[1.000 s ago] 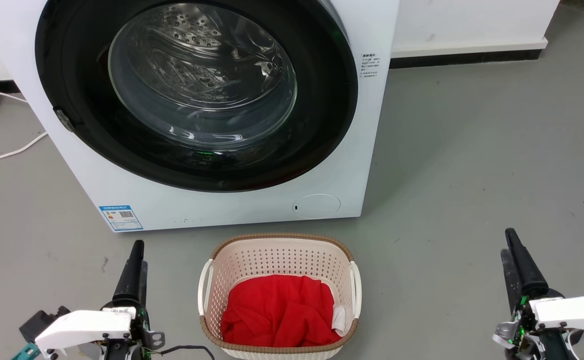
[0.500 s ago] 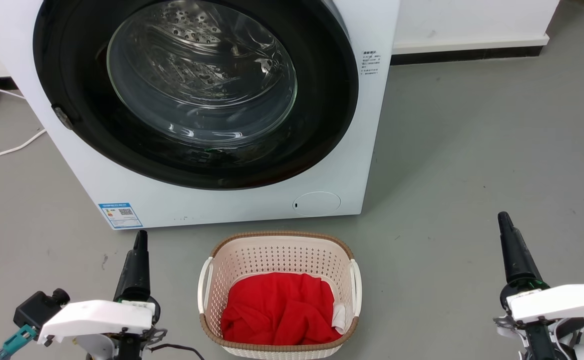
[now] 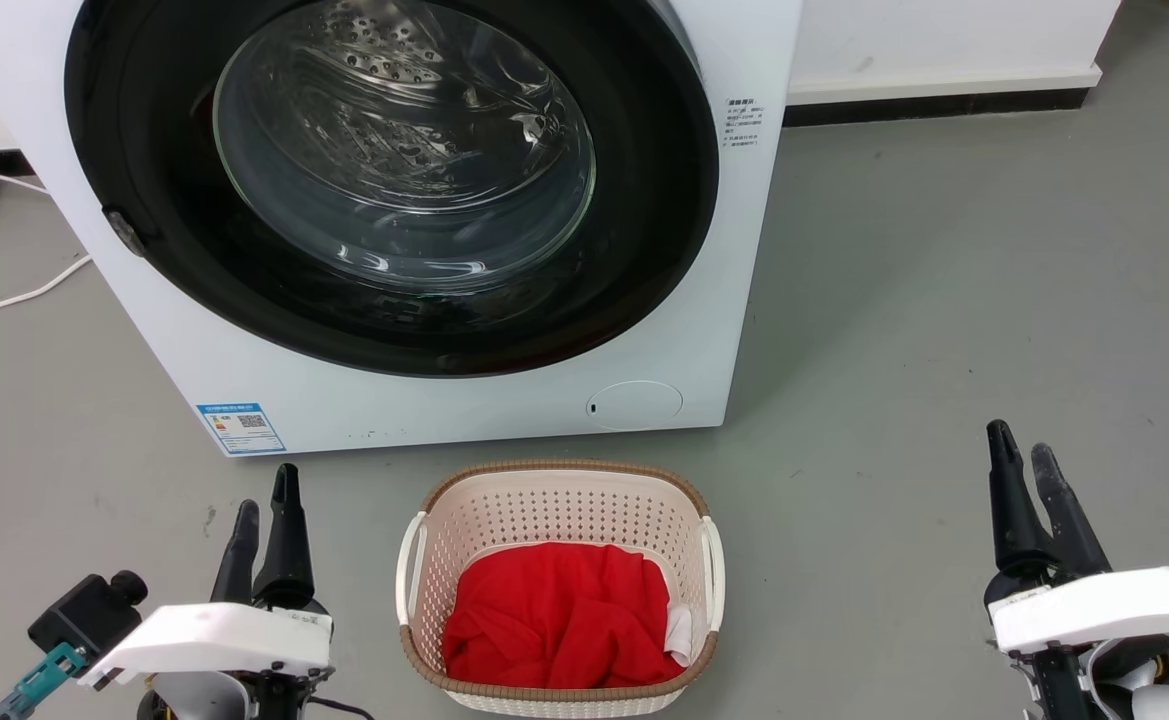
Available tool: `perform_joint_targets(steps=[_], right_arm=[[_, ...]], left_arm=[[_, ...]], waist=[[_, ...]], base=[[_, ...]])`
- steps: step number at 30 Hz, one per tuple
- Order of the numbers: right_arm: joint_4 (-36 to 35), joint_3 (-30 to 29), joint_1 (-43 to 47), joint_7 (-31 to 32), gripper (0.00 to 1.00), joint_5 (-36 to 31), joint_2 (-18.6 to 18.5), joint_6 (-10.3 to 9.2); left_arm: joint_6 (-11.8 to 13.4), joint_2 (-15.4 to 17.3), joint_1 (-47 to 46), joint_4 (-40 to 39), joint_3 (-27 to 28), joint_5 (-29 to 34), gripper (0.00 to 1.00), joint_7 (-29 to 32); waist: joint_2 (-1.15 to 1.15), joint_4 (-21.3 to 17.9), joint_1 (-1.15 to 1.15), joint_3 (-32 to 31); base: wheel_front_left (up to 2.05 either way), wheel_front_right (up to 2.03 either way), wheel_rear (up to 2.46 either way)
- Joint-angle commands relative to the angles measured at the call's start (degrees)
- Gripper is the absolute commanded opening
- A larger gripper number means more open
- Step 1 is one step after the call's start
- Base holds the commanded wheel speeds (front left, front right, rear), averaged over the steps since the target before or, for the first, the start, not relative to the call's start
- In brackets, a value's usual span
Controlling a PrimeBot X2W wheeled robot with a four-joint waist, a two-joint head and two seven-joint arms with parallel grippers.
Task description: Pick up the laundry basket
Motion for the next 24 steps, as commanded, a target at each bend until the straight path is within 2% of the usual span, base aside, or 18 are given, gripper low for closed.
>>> perform_joint_targets(steps=[1, 13, 16, 24], right_arm=[[-1.31, 0.11, -0.14, -0.61, 1.0, -2.1, -0.19, 0.0], [-2.53, 0.33, 0.33, -2.71, 1.0, -11.52, -0.22, 0.0], [-2.66, 0.5, 0.85, -3.85, 1.0, -16.5, -0.23, 0.0], [-2.83, 0.76, 1.14, -5.12, 1.0, -21.73, -0.25, 0.0]], left_arm=[[0.2, 0.24, 0.01, -1.0, -0.04, 1.88, 1.0, -0.56], [0.7, 0.26, 0.8, -1.18, -0.62, 11.24, 1.0, -2.68], [0.92, 0.27, 1.23, -1.36, -1.08, 16.67, 1.0, -3.77], [1.22, 0.28, 1.54, -1.26, -1.42, 21.95, 1.0, -4.98]], waist=[[0.0, 0.0, 0.0, 0.0], [0.0, -0.12, 0.0, 0.08], [0.0, -0.15, 0.0, 0.09], [0.0, -0.16, 0.0, 0.23]], base=[[0.0, 0.0, 0.0], [0.0, 0.0, 0.0], [0.0, 0.0, 0.0], [0.0, 0.0, 0.0]])
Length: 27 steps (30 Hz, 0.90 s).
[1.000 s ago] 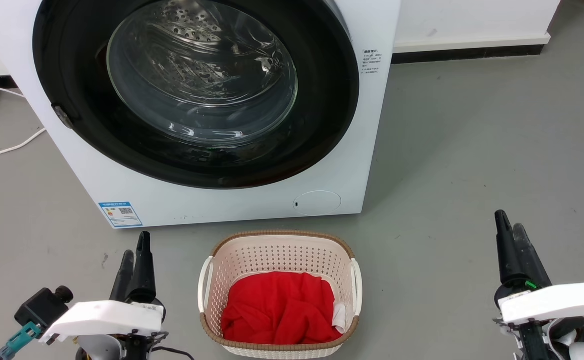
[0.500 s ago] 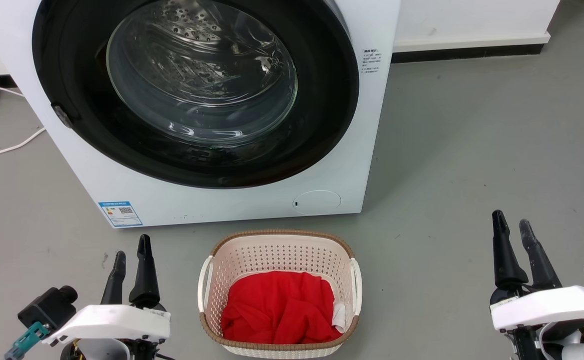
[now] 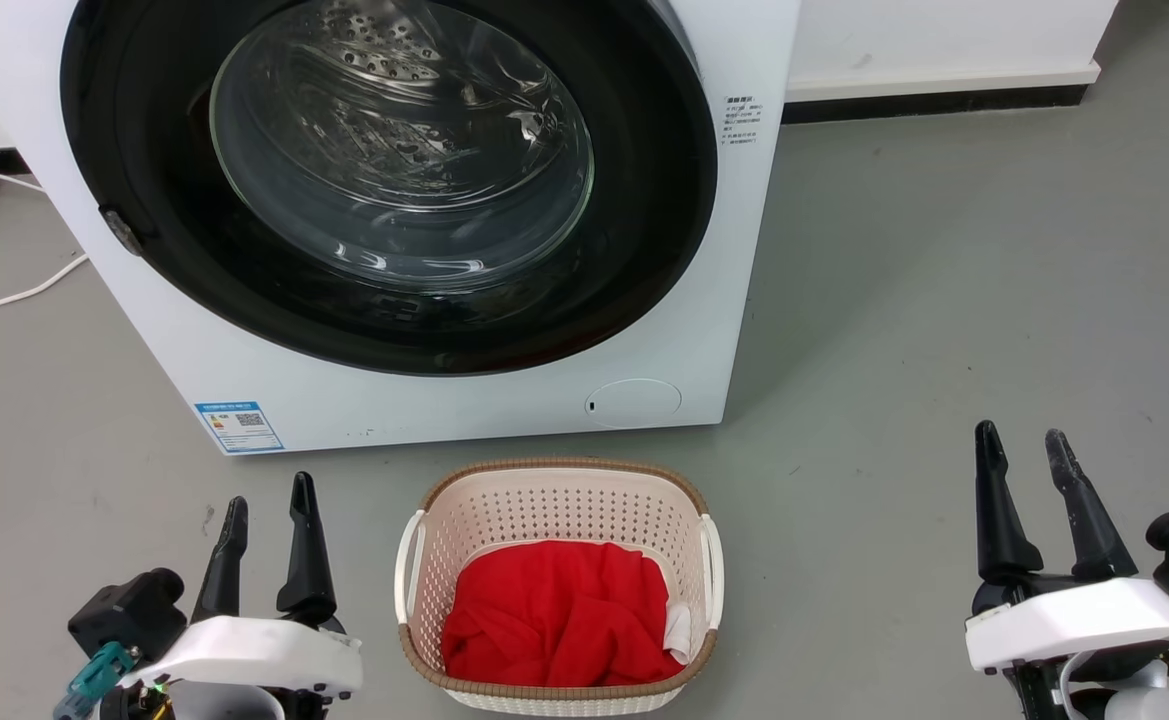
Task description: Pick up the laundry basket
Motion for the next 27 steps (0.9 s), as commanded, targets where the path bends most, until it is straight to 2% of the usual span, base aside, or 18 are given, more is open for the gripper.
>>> perform_joint_targets(steps=[1, 27], right_arm=[[-0.93, 0.11, 0.15, -0.69, 1.0, -1.87, -0.23, 0.0], [-1.34, -0.06, 1.15, -3.98, 1.0, -16.3, -0.26, -0.01]], left_arm=[[0.24, 0.22, 0.11, -0.58, -0.08, 1.7, 1.0, -0.59], [1.11, 0.25, 1.42, 0.38, -0.06, 14.96, 1.0, -3.75]], waist=[[0.0, 0.0, 0.0, 0.05], [0.0, 0.0, 0.0, 0.19]], base=[[0.0, 0.0, 0.0], [0.0, 0.0, 0.0]])
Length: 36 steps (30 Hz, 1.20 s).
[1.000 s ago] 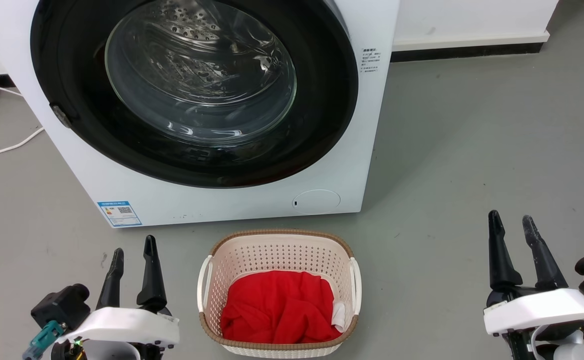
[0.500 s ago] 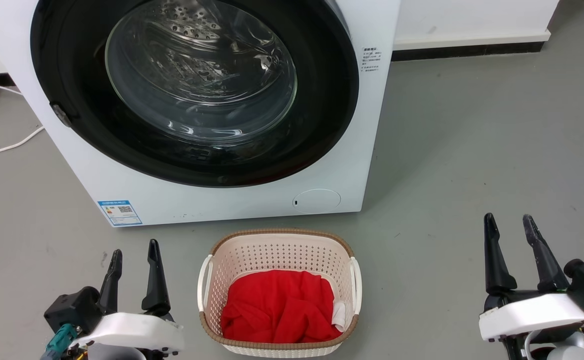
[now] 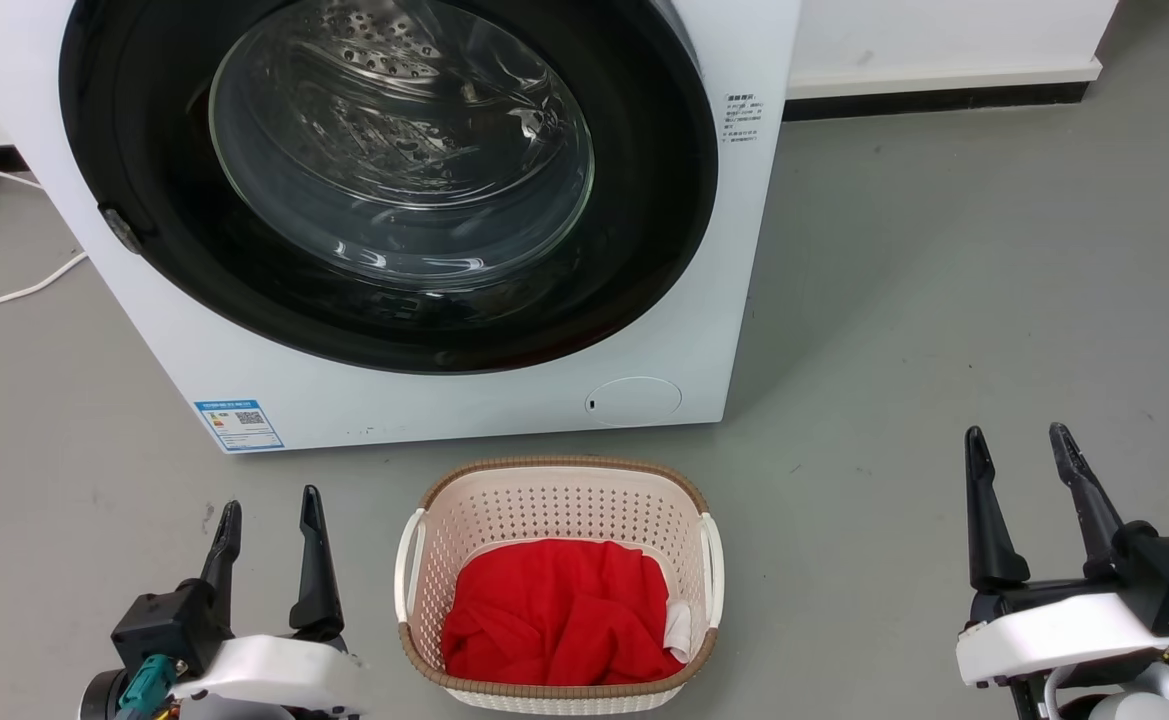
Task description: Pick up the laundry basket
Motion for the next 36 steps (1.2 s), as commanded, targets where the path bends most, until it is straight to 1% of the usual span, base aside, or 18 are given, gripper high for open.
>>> perform_joint_targets(steps=[1, 25, 36], right_arm=[[-0.64, -0.09, 0.4, -0.62, 1.0, -1.23, -0.24, -0.02], [-1.89, -0.24, 1.31, -3.08, 1.0, -11.12, -0.26, -0.02], [-1.0, -0.75, 1.27, -3.05, 1.0, -9.27, -0.25, -0.02]], left_arm=[[0.16, 0.2, 0.34, -0.27, 0.16, 1.08, 1.0, -0.39], [0.9, 0.21, 1.64, -0.32, 0.39, 11.47, 1.0, -3.0], [0.99, 0.21, 1.51, -0.11, 0.66, 11.15, 1.0, -2.9]], waist=[[0.0, 0.0, 0.0, 0.02], [0.0, -0.05, 0.0, -0.38], [0.0, -0.14, 0.0, -0.42]], base=[[0.0, 0.0, 0.0], [0.0, 0.0, 0.0], [0.0, 0.0, 0.0]])
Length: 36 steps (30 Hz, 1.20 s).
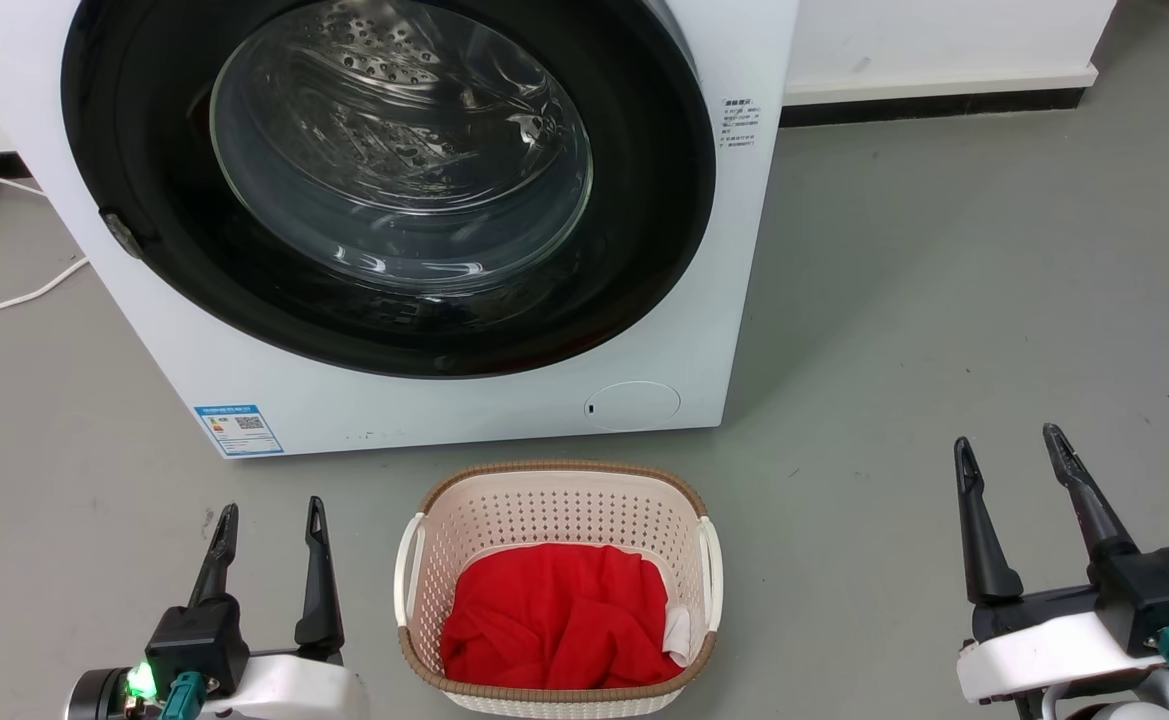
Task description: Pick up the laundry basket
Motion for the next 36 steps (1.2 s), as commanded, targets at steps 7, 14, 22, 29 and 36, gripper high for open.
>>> perform_joint_targets(steps=[7, 14, 22, 29, 36], right_arm=[[0.36, -0.24, 0.3, -0.16, 1.0, 0.53, -0.21, -0.02], [0.68, -0.09, 0.12, -0.16, 1.0, 1.01, -0.21, -0.02], [0.93, -0.21, -1.62, -0.16, 1.0, 2.57, -0.2, -0.03], [5.37, 2.4, -6.6, -0.15, 1.0, 0.41, -0.17, -0.03], [11.14, 6.38, -13.55, -0.15, 1.0, -0.44, -0.16, -0.03]], left_arm=[[0.18, 0.15, 0.37, 0.1, 0.2, 0.22, 1.0, -0.16], [0.31, 0.16, 0.27, 0.05, 0.47, -1.0, 1.0, -0.16], [-1.42, 0.14, -1.54, 0.43, 1.96, -1.9, 1.0, -0.15], [-4.46, 0.57, -7.36, 5.08, 3.17, -0.56, 1.0, -0.14], [-6.16, 2.49, -15.49, 14.04, 3.33, -0.77, 1.0, -0.15]], waist=[[0.0, 0.05, 0.0, -0.01], [0.0, 0.11, 0.0, 0.14], [0.0, 0.4, 0.0, 1.15], [0.0, 0.77, 0.0, 5.38], [0.0, 0.37, 0.0, 11.09]], base=[[0.0, 0.0, 0.0], [0.0, 0.0, 0.0], [0.0, 0.0, 0.0], [0.0, 0.0, 0.0], [0.0, 0.0, 0.0]])
